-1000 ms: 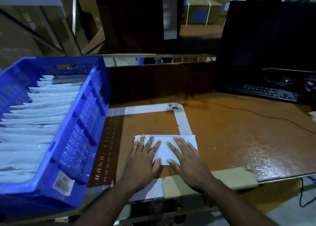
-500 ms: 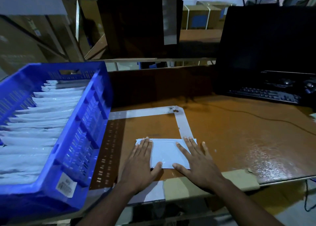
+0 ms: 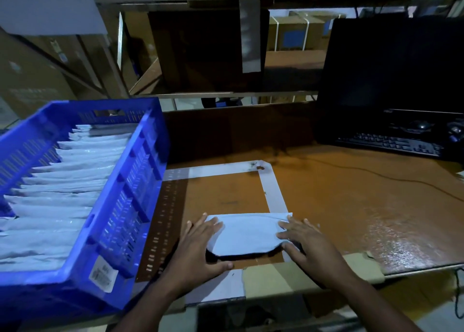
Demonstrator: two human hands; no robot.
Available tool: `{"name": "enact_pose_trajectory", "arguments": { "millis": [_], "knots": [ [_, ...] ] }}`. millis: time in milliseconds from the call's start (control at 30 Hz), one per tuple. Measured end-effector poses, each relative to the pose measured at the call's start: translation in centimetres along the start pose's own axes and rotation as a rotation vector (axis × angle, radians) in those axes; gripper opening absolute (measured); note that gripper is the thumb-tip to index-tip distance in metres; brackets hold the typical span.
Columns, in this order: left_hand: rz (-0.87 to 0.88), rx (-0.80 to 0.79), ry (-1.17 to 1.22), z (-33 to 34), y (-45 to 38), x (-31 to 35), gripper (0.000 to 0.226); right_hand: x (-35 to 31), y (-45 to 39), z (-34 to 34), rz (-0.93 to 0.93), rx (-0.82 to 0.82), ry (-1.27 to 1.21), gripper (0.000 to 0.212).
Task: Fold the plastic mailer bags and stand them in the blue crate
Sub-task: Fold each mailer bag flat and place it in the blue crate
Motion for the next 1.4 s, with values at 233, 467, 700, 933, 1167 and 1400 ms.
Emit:
{"name": "enact_pose_trajectory", "arguments": {
  "millis": [233,467,700,933,1167,1400],
  "knots": [
    [-0.193,0.330,0.264,-6.1,-0.9,0.1,0.005,-1.1,-2.9,-4.6,0.233,0.222,-0.397,0.013],
    [-0.469,0.200,0.250,-3.4,-1.3,-2.6,0.062,1.4,-5.1,-1.7,0.422,0.242,-0.309,0.037],
    [-0.454,0.288,0.008,-4.3,-1.1,-1.4,0.045,-3.7,-4.6,1.4,0.142,0.123,0.099,0.032],
    [-0.548,0.027,0.332,-1.2,-3.9,-3.6,0.027,-2.9,-3.9,4.2,0.091,0.056,-0.060,0.045],
    [-0.776,-0.161,1.315,0.0,-2.9,-2.2,0.026,-2.1,-3.9,3.8,0.132,0.070,-0.147,0.055],
    [-0.564,0.093,0.571,-2.7,-3.8,-4.3,0.008,-2.0,-3.6,3.7,0.114,0.095,-0.176,0.053]
  ]
}}
Point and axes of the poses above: each hand's wrist, its own y-axis away from the middle knuckle, its own z-axis out of the palm, x = y × z, the point moved 9 cm from there along -y, towards the middle knuckle, and after that the axes turned 6 degrees about -z, right-handed, at the moved point
